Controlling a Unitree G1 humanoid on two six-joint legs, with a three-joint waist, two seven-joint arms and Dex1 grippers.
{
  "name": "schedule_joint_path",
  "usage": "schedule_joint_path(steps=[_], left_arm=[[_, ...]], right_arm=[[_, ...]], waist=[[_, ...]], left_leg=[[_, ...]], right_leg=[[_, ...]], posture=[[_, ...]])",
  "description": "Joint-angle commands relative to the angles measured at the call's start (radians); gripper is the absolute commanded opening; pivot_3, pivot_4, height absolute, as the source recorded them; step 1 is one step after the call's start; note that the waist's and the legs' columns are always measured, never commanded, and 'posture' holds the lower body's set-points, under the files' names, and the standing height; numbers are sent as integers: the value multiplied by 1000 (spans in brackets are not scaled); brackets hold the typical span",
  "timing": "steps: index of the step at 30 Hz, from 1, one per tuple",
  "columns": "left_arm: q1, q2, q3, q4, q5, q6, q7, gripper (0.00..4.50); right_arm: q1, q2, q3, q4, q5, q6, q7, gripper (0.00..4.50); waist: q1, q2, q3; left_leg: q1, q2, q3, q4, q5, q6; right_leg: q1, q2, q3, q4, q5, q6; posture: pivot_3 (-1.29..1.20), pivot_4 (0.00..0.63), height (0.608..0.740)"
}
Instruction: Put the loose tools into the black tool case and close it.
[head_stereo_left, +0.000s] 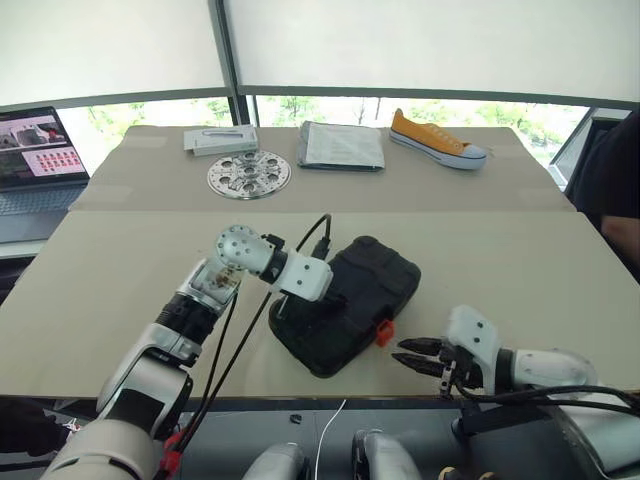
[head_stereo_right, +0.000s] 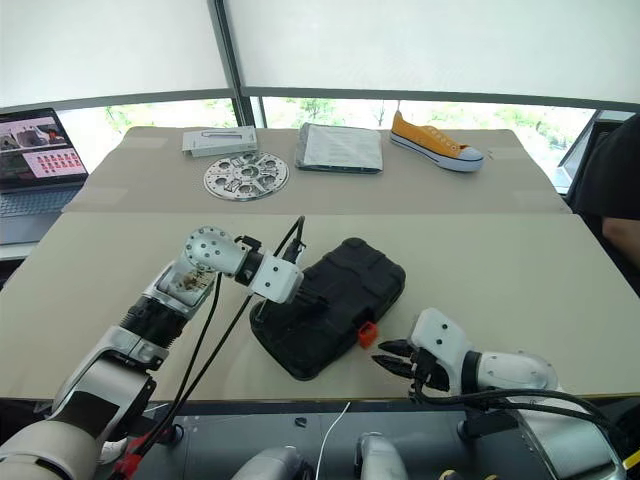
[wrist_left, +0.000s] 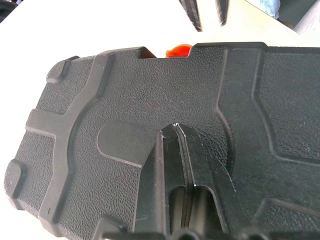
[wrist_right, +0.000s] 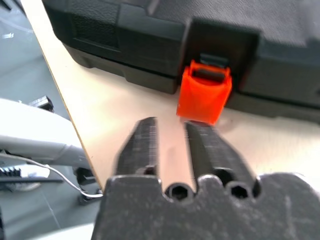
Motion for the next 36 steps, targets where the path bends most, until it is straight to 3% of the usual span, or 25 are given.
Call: schedule_joint_path(steps=[1,6,11,17,20,26,28,36], left_arm=[[41,19,-54,43,57,10,-24,0],[44,21,-54,34,53,14,-28,0],[44,23,-54,32,52,16,-33,0],[39,21,-56,36,54,14,-32,0],[35,20,-55,41,55,12,-30,0],[32,17,-54,45,56,12,-27,0],[32,17,-54,45,55,12,-27,0],[36,14,-53,49,56,8,-23,0]], right_arm=[[5,19,-35,-54,42,40,-45,2693],[15,141,-8,-67,78,125,-184,4434],[-8,231,22,-24,41,149,-306,4434],[-23,268,36,4,28,118,-342,4434],[-30,261,62,3,17,102,-329,3819],[-11,221,96,-3,-13,48,-296,1681],[6,206,96,-14,-11,38,-285,1188],[49,170,59,-71,12,12,-270,1188]], waist=[[0,0,0],[0,0,-1],[-1,1,-2],[-2,2,-3],[-3,2,-3],[-10,2,-3],[-10,2,-3],[-4,2,-3]], left_leg=[[0,0,0,0,0,0],[0,0,0,-1,0,0],[0,0,0,-1,0,0],[0,0,0,-1,0,0],[1,0,0,-1,0,0],[1,0,0,-1,0,0],[1,0,0,-1,0,0],[1,-1,0,-1,0,0]], right_leg=[[0,0,0,0,0,0],[0,0,0,0,0,0],[0,0,1,0,0,0],[0,1,1,0,0,0],[0,1,1,0,0,0],[0,1,1,0,0,0],[0,1,1,0,0,0],[0,1,1,0,-1,1]], posture=[[0,150,740],[0,150,740],[0,150,740],[0,150,740],[0,150,740],[0,150,740],[0,150,740],[0,150,740]])
